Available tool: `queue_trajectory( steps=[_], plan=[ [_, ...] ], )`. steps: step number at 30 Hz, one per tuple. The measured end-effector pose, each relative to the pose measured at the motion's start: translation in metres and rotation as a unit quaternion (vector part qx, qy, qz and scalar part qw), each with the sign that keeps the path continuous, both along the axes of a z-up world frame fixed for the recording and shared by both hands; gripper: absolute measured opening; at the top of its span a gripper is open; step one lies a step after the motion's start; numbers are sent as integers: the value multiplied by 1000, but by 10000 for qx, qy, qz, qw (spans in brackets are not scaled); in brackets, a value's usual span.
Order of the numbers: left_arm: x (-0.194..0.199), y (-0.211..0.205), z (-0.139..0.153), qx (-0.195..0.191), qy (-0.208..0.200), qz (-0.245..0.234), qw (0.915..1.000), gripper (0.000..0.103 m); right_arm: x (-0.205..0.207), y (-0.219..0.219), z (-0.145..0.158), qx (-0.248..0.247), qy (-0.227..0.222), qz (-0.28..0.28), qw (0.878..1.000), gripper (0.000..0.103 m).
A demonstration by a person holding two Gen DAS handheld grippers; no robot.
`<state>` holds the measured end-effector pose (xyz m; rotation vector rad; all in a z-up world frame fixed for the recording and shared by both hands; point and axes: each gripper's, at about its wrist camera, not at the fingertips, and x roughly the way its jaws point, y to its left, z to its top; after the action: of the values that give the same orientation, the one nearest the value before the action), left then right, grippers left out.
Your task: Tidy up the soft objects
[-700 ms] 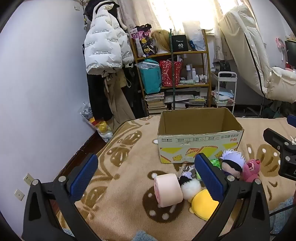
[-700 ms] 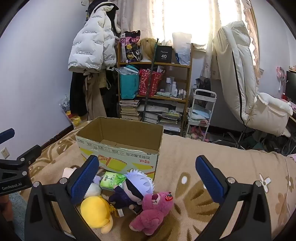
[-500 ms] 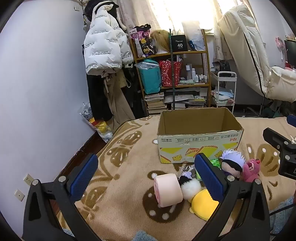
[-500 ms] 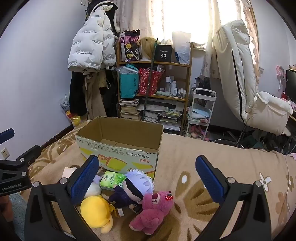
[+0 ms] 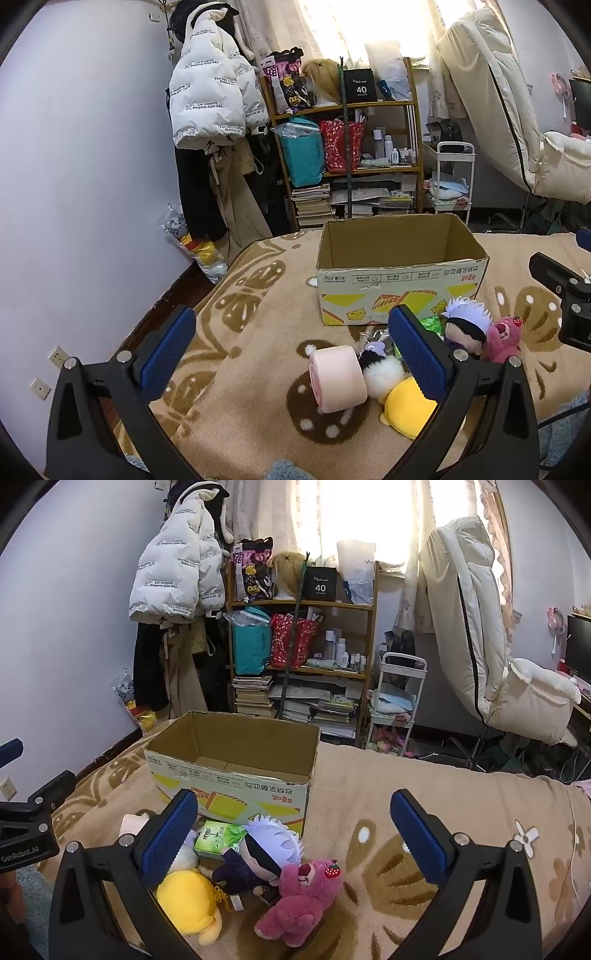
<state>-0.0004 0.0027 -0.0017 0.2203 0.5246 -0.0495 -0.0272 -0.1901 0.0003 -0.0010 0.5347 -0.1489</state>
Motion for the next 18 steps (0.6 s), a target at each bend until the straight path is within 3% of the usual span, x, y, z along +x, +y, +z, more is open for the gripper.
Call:
queue_trajectory(
  steps=[18],
  plan=[
    [2,-2,-1,33,24,-20,10000,103,1,-1,-3,31,32,-20,10000,103]
  ],
)
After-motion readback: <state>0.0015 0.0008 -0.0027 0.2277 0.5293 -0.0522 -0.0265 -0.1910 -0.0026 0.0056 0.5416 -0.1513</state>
